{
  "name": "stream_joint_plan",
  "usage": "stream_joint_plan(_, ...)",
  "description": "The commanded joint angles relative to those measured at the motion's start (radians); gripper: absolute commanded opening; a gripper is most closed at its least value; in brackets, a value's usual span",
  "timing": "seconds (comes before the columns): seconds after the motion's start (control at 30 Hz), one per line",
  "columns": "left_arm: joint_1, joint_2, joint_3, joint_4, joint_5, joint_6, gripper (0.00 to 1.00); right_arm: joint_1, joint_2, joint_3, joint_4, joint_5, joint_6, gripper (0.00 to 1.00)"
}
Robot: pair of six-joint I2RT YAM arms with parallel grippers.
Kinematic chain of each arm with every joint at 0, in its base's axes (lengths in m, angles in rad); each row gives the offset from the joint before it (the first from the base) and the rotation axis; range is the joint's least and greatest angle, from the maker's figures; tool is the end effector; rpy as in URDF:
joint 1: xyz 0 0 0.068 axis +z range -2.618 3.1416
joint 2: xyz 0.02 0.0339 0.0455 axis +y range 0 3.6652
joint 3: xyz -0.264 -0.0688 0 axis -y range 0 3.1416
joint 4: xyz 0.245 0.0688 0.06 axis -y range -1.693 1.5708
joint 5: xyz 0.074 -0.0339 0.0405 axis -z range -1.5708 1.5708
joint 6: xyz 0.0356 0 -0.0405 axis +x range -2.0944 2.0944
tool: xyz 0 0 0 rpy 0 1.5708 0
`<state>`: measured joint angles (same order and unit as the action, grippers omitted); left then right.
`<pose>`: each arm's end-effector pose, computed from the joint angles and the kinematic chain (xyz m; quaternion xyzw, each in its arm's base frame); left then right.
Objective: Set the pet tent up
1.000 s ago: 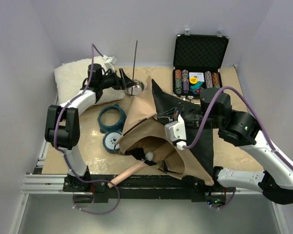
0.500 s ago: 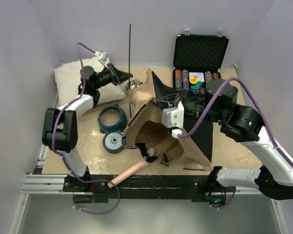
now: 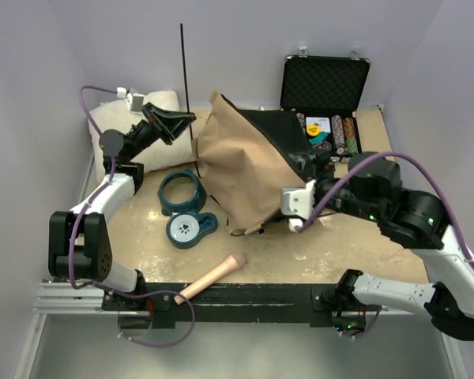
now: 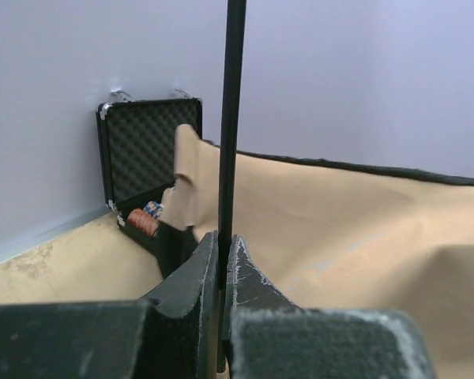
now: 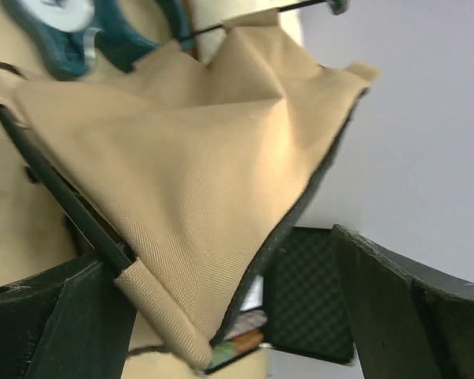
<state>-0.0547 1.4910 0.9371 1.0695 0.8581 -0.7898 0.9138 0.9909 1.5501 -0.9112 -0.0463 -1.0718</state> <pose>0.3216 -0.0446 0.3468 0.1709 0.5564 -0.5130 0.6309 0.0928 0.1230 0.4774 -0.6938 0.4368 -0.0262 0.5719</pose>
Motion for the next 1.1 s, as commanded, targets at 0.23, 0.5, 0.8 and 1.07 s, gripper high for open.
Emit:
stream_joint_plan(0.23, -0.031, -0.14, -0.077, 0.034, 0.068, 0.133, 0.0, -0.004, -0.043, 0.17, -0.178, -0.303, 0.366, 0.99)
stream_joint_plan(0.5, -0.01, -0.201, -0.106, -0.086, -0.008, 0.227, 0.0, -0.001, -0.218, -0.088, -0.18, -0.278, 0.175, 0.98)
stream_joint_plan(0.8, 0.021, -0.156, -0.089, -0.155, -0.034, 0.244, 0.0, -0.003, -0.174, -0.064, -0.175, -0.576, 0.094, 0.99)
stream_joint_plan(1.07, 0.023, -0.146, -0.084, -0.186, -0.03, 0.291, 0.0, -0.003, -0.04, 0.149, 0.064, -0.825, 0.537, 0.99)
